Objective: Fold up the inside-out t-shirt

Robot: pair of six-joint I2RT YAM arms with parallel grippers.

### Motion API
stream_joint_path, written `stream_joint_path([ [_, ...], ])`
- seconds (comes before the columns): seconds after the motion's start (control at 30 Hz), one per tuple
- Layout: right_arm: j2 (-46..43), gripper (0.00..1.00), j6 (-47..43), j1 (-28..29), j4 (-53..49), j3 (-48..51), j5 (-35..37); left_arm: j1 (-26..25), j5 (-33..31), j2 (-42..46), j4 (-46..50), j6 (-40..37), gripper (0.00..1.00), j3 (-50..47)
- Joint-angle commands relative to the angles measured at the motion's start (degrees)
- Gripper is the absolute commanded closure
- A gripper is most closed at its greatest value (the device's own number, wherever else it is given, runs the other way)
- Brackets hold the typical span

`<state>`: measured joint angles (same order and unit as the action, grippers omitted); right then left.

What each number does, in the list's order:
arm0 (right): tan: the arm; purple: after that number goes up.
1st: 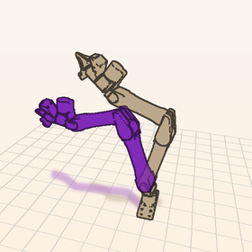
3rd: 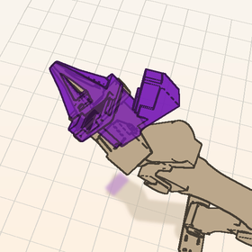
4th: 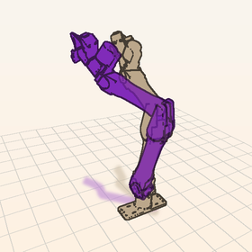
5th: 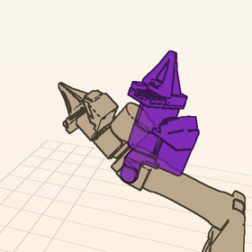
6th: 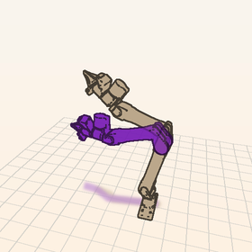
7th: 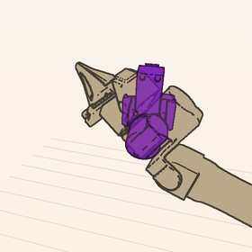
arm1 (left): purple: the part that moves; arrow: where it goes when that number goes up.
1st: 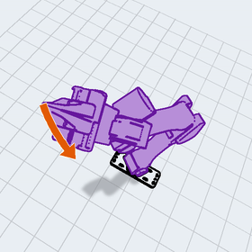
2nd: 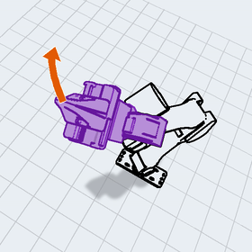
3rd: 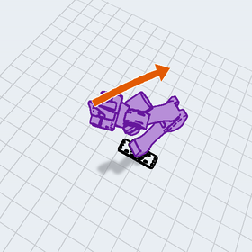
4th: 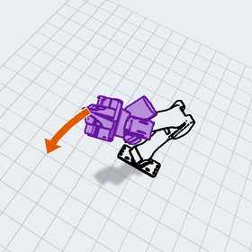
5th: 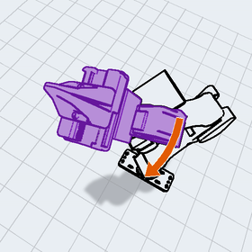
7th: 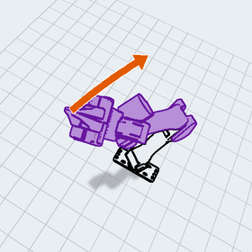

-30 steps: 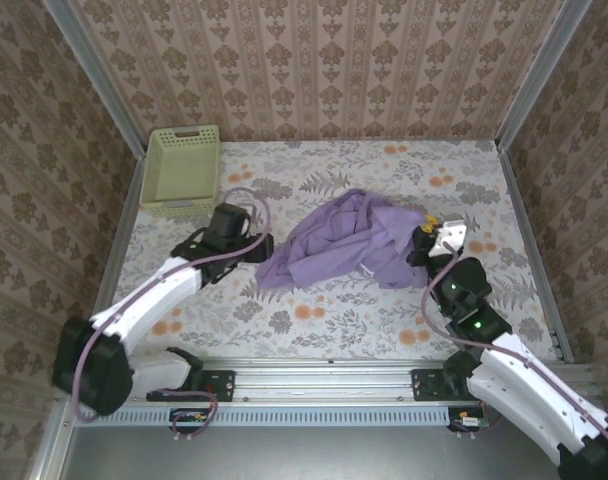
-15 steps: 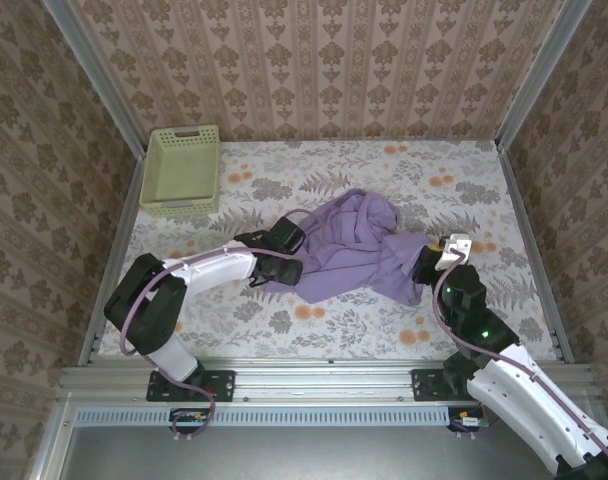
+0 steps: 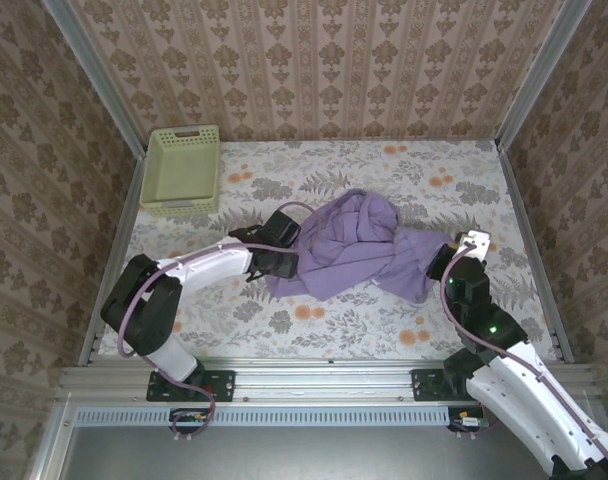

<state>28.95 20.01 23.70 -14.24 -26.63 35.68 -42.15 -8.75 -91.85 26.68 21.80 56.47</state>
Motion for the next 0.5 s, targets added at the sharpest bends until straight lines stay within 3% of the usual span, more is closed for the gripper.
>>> stream_joint_path([
  [0.0,-0.42,1.0,1.49,-0.33,-3.24,-1.92,3.9,0.5,2.09,1.14,-0.04,-1.19,0.41,1.38],
  [0.47,-0.05,1.0,1.57,-0.67,-3.07,-1.84,2.97,-0.66,8.42,-5.69,-0.5,-1.76,0.47,5.53],
])
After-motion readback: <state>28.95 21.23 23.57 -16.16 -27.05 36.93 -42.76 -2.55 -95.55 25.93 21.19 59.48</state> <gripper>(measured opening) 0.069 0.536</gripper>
